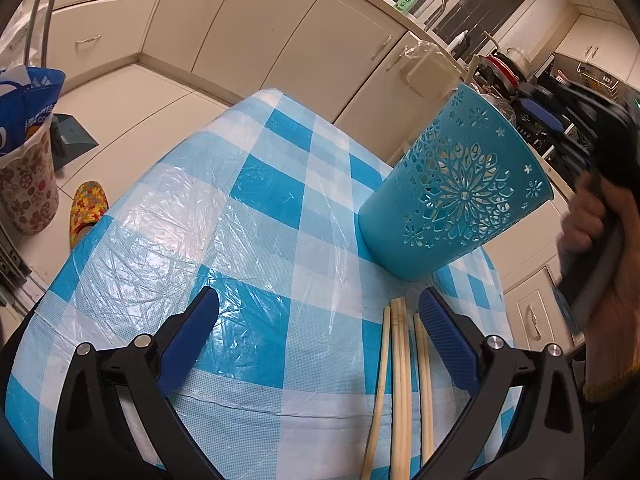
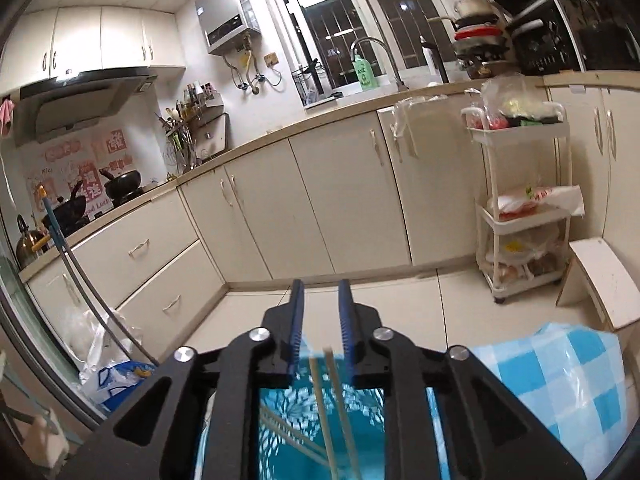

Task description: Organize utensils

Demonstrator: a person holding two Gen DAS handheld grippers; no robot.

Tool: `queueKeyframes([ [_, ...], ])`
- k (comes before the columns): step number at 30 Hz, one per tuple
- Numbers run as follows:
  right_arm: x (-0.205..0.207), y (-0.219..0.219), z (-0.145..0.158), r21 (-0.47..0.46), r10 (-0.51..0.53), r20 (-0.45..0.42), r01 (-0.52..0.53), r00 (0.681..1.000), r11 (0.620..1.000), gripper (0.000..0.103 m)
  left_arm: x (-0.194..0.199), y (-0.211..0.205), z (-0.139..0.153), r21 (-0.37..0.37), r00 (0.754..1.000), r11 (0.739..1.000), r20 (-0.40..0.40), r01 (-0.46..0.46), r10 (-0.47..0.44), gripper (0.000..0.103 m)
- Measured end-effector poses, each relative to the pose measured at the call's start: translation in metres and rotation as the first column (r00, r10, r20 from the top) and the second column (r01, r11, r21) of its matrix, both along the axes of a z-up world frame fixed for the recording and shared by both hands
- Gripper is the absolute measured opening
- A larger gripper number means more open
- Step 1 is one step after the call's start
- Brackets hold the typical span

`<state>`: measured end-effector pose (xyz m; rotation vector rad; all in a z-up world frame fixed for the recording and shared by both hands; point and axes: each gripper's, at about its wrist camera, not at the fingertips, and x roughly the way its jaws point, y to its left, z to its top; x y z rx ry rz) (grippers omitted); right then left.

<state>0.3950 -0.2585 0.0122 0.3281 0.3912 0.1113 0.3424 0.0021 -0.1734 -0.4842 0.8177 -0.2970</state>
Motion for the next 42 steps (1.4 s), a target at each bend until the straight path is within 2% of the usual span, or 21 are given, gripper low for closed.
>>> queueKeyframes([
  [5,-0.071,-0.018,-0.006,0.049,-0.020,-0.006,0.020,1.000,0.999,0.033,0.000,-0.001,0.000,0.012,1.000,1.000,-0.002,-0.003,0.003,0.095],
  [7,-0.107,-0.021,-0.023,0.049,-0.015,-0.068,0.019,0.998,0.999,0.034,0.001,-0.003,0.002,0.032,1.000,0.999,-0.008,0.003,-0.002,0.095],
  [9,-0.132,-0.019,-0.040,0.041,-0.017,-0.134,0.023,0.991,0.999,0.034,-0.001,-0.007,0.005,0.088,1.000,0.996,-0.012,-0.006,0.007,0.095],
  [12,-0.176,-0.017,-0.076,0.031,-0.011,-0.256,0.020,0.967,0.999,0.034,-0.014,-0.012,0.017,0.166,0.999,0.986,0.043,-0.026,0.019,0.095],
  [15,-0.199,-0.013,-0.098,0.026,-0.008,-0.323,0.017,0.946,1.000,0.034,-0.034,-0.019,0.032,0.234,0.996,0.972,0.094,-0.028,0.006,0.095],
  [18,-0.206,-0.009,-0.112,0.039,0.001,-0.369,0.014,0.929,0.999,0.034,-0.050,-0.022,0.047,0.289,0.991,0.957,0.130,-0.041,0.003,0.095],
  [22,-0.207,0.001,-0.114,0.044,0.021,-0.374,-0.005,0.927,0.999,0.034,-0.070,-0.021,0.067,0.324,0.984,0.943,0.176,-0.072,0.015,0.095],
  [28,-0.209,0.012,-0.117,0.034,0.038,-0.389,-0.027,0.921,0.999,0.034,-0.084,-0.019,0.079,0.404,0.986,0.913,0.165,-0.057,-0.012,0.095],
  [38,-0.202,0.024,-0.127,0.000,0.038,-0.424,-0.042,0.905,0.999,0.034,-0.095,-0.014,0.084,0.420,0.986,0.906,0.168,-0.051,-0.023,0.095],
  [42,-0.196,0.029,-0.131,-0.022,0.030,-0.434,-0.044,0.900,0.999,0.034,-0.092,-0.013,0.081,0.401,0.990,0.916,0.137,-0.019,-0.039,0.095],
])
